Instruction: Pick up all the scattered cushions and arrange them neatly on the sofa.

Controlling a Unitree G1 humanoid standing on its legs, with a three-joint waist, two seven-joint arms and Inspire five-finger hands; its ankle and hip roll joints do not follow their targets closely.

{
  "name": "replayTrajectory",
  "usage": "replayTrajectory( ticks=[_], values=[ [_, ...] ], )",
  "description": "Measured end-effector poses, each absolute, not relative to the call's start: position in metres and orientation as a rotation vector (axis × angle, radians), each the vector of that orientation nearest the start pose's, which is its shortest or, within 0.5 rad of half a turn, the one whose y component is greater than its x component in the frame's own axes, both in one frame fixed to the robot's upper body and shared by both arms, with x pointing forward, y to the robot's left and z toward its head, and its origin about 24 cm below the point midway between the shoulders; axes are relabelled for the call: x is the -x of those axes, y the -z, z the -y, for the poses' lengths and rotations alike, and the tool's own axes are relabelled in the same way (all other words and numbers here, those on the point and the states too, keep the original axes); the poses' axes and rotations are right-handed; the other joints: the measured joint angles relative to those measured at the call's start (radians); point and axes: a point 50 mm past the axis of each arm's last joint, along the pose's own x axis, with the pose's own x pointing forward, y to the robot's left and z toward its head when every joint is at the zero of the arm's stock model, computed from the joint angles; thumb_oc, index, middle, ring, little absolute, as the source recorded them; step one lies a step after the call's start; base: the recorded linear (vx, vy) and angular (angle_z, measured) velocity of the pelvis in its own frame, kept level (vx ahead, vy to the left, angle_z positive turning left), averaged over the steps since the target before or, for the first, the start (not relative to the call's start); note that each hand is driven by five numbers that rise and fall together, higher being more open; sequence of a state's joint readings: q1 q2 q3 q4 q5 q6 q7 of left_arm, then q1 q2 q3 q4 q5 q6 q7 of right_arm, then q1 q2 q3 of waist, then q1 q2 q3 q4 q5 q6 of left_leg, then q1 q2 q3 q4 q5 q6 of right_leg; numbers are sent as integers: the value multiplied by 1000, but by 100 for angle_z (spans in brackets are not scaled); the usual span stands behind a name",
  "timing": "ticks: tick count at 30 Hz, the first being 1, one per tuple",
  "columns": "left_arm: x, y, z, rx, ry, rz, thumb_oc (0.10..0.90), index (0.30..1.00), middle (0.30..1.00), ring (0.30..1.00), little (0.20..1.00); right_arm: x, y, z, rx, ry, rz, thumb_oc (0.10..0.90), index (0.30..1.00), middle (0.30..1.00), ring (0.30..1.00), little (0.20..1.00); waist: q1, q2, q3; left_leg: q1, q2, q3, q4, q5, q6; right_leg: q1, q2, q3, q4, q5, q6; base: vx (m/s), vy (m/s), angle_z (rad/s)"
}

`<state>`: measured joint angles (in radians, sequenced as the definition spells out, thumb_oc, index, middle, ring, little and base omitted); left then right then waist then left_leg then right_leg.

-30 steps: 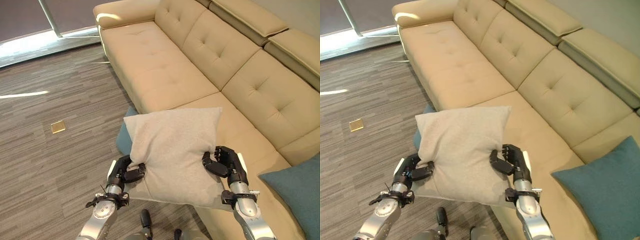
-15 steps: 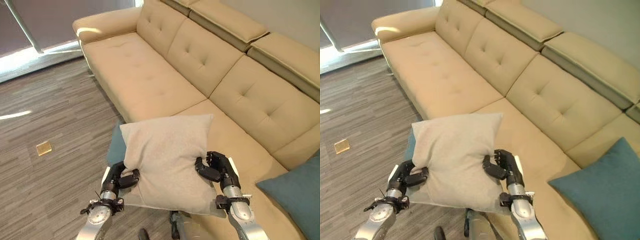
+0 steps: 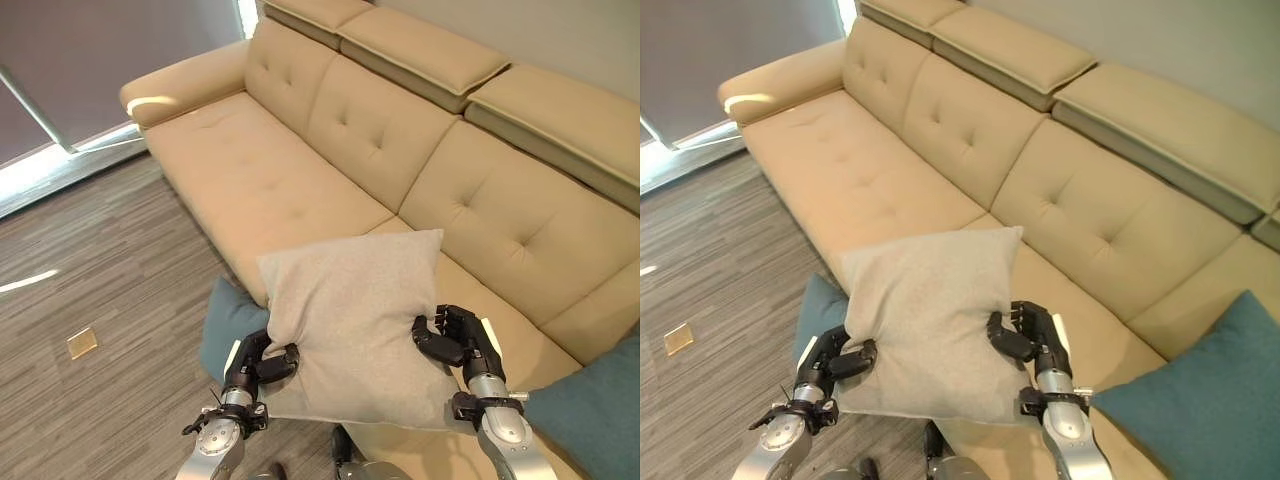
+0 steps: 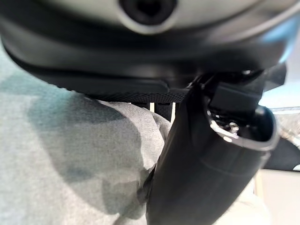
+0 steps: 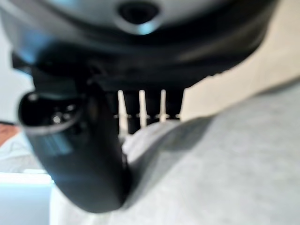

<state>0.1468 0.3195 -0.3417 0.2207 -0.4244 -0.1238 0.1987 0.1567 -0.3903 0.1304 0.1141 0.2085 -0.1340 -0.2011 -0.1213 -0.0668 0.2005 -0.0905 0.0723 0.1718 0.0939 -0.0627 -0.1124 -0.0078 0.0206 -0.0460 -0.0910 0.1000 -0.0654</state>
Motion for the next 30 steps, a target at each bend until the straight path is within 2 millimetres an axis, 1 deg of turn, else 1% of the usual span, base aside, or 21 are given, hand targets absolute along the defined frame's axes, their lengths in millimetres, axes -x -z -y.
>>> replayTrajectory(
  ticks=[2, 3, 5, 7, 10, 11, 12, 13, 16, 17, 18, 19, 20, 21, 22, 24, 25, 26, 28, 29, 30],
  values=[
    [-197, 40, -167, 65, -10, -350, 400, 300, 300, 300, 300, -212, -2, 220, 191, 128, -150, 400, 300, 300, 300, 300, -4, 3, 6, -23, 0, -28, -74, 50, -3, 18, 16, 21, -1, -12, -7, 238, 33, -42],
    [-197, 40, -167, 69, -12, -350, 400, 300, 300, 300, 300, -212, -2, 220, 191, 131, -153, 400, 300, 300, 300, 300, 11, 1, 7, -34, -9, -90, -141, 82, -9, 24, 27, 56, -1, -20, -6, 183, 32, -64],
    [-197, 40, -167, 69, -12, -351, 400, 300, 300, 300, 300, -213, -2, 220, 192, 132, -151, 400, 300, 300, 300, 300, 36, 7, 17, -47, -21, -159, -171, 99, -14, 42, 42, 105, 0, -27, -13, 197, 81, -84],
    [-196, 41, -168, 67, -12, -357, 400, 300, 300, 300, 300, -211, -1, 220, 193, 130, -157, 400, 300, 300, 300, 300, 34, 26, 26, -46, -30, -176, -152, 121, 19, 84, 52, 136, 0, -50, -8, 226, 124, -66],
    [-195, 41, -166, 71, -9, -358, 400, 300, 300, 300, 300, -209, 0, 223, 202, 133, -163, 400, 300, 300, 300, 300, 22, 57, 19, -28, -34, -175, -147, 122, 24, 113, 56, 158, 0, -70, -4, 201, 130, -44],
    [-196, 40, -164, 73, -2, -353, 400, 300, 300, 300, 300, -208, 0, 224, 206, 134, -168, 400, 300, 300, 300, 300, 20, 80, 17, -1, -37, -146, -153, 220, 98, 122, 54, 196, 29, -119, 37, 212, 169, -56],
    [-196, 40, -166, 66, -2, -353, 400, 300, 300, 300, 300, -207, 1, 223, 202, 132, -169, 400, 300, 300, 300, 300, 20, 75, 16, 7, -49, -131, -155, 221, 105, 117, 39, 205, 49, -140, 54, 225, 242, -61],
    [-197, 39, -168, 58, -3, -350, 400, 300, 300, 300, 300, -206, 1, 221, 196, 125, -170, 400, 300, 300, 300, 300, 12, 68, 15, 29, -73, -110, -172, 209, 126, 109, 13, 217, 78, -163, 66, 153, 184, -41],
    [-197, 38, -174, 43, -13, -348, 400, 300, 300, 300, 300, -208, 2, 213, 161, 123, -163, 400, 300, 300, 300, 300, 24, 70, 15, 59, -101, -58, -182, 195, 154, 67, -19, 243, 184, -226, 122, 95, 139, -52],
    [-200, 36, -178, 25, -14, -338, 400, 300, 300, 300, 300, -209, 3, 210, 156, 117, -166, 400, 300, 300, 300, 300, 22, 68, 17, 72, -113, -47, -182, 179, 174, 20, -24, 245, 288, -253, 159, 49, 155, -44],
    [-202, 34, -181, 15, -16, -333, 400, 300, 300, 300, 300, -211, 3, 208, 150, 115, -164, 400, 300, 300, 300, 300, 23, 67, 17, 72, -113, -40, -182, 179, 175, -36, -18, 243, 392, -270, 187, 28, 112, -42],
    [-203, 33, -184, 4, -17, -328, 400, 300, 300, 300, 300, -212, 2, 206, 146, 111, -161, 400, 300, 300, 300, 300, 28, 66, 17, 75, -110, -42, -181, 180, 175, -85, -16, 232, 493, -298, 218, 87, 115, -68],
    [-205, 31, -188, -3, -30, -322, 400, 300, 300, 300, 300, -215, 0, 201, 140, 93, -149, 400, 300, 300, 300, 300, 42, 59, 20, 88, -112, -13, -181, 154, 208, -127, -49, 180, 561, -320, 237, 82, 41, -71],
    [-206, 31, -190, -2, -38, -318, 400, 300, 300, 300, 300, -218, -2, 199, 139, 87, -138, 400, 300, 300, 300, 300, 40, 59, 20, 88, -117, -3, -181, 150, 213, -126, -61, 155, 564, -326, 227, 189, 58, -85],
    [-210, 28, -190, -1, -39, -304, 400, 300, 300, 300, 300, -222, -4, 199, 141, 82, -128, 400, 300, 300, 300, 300, 37, 61, 24, 88, -122, 1, -181, 142, 225, -122, -80, 84, 542, -326, 224, 143, 24, -57],
    [-212, 27, -191, 1, -47, -297, 400, 300, 300, 300, 300, -226, -8, 198, 143, 75, -112, 400, 300, 300, 300, 300, 44, 68, 35, 101, -117, 28, -181, 118, 247, -142, -109, -71, 518, -337, 197, 134, -3, -67],
    [-211, 27, -192, 0, -48, -299, 400, 300, 300, 300, 300, -226, -8, 197, 142, 71, -112, 400, 300, 300, 300, 300, 50, 70, 36, 106, -116, 44, -181, 119, 245, -150, -113, -113, 499, -333, 190, 161, -67, -59],
    [-211, 27, -191, 4, -48, -300, 400, 300, 300, 300, 300, -224, -6, 197, 142, 71, -120, 400, 300, 300, 300, 300, 48, 69, 36, 110, -116, 51, -182, 115, 230, -141, -118, -191, 443, -312, 167, 80, -61, -31],
    [-211, 28, -188, 14, -39, -300, 400, 300, 300, 300, 300, -220, -4, 202, 144, 88, -133, 400, 300, 300, 300, 300, 43, 67, 36, 111, -122, 39, -182, 114, 215, -118, -96, -175, 363, -279, 153, 100, -53, 14],
    [-209, 30, -185, 23, -32, -308, 400, 300, 300, 300, 300, -215, 0, 205, 142, 101, -150, 400, 300, 300, 300, 300, 25, 65, 36, 111, -122, 24, -182, 122, 199, -77, -67, -99, 280, -234, 130, 151, -92, 34],
    [-207, 31, -186, 22, -32, -314, 400, 300, 300, 300, 300, -214, 1, 207, 144, 108, -154, 400, 300, 300, 300, 300, 25, 65, 36, 113, -120, 23, -182, 122, 191, -67, -60, -91, 258, -214, 111, 128, -108, 19]
  ],
)
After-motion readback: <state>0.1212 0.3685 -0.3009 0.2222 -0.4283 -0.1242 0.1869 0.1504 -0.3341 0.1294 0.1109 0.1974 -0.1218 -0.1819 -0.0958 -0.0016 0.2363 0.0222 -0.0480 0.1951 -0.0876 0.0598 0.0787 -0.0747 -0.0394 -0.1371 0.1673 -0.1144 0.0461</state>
